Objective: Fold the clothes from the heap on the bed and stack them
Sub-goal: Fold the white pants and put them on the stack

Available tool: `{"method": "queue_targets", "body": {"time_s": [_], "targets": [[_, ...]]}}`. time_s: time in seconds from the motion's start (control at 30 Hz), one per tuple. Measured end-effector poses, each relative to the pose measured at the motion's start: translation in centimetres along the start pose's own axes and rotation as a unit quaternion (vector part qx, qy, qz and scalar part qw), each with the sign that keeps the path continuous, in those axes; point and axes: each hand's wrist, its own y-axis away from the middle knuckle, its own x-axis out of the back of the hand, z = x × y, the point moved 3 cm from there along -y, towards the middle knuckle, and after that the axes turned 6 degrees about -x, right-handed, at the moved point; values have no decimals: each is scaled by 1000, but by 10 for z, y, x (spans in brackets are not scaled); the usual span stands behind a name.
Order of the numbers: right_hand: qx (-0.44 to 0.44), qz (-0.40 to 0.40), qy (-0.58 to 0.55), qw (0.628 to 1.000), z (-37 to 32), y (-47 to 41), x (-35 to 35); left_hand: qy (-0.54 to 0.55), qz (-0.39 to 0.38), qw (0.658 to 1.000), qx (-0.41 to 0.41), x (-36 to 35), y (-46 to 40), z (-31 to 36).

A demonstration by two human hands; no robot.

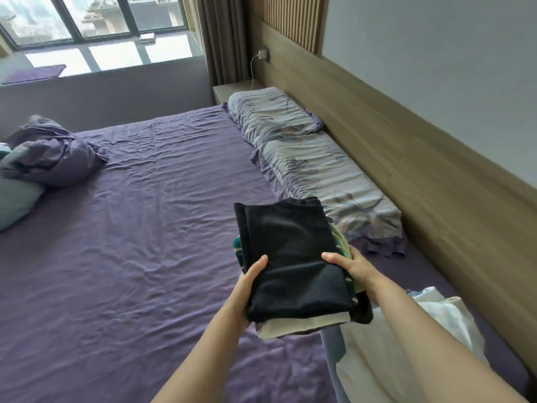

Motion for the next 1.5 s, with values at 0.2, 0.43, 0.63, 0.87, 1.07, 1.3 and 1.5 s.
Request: {"method": "queue_targets", "body": {"time_s": [0.2,0.43,0.63,0.87,1.07,1.3,1.5], "targets": [[27,-3,19,999,-6,56,62,10,-46,998,-38,-69,56,-12],[39,19,38,998,15,112,153,0,-72,997,-31,-150,97,-62],[20,33,41,998,62,127,207,13,-74,997,-12,-186,102,-124],[-11,62,22,998,133,100,220,23,-40,998,37,-174,69,-198],[8,91,45,995,163,71,234,-23,-9,1000,-4,-165,42,-220],[22,165,71,984,176,49,249,-160,22,987,-14,-183,22,-211],[44,257,378,889,154,54,234,-609,230,720,-239,-185,28,-190]]}}
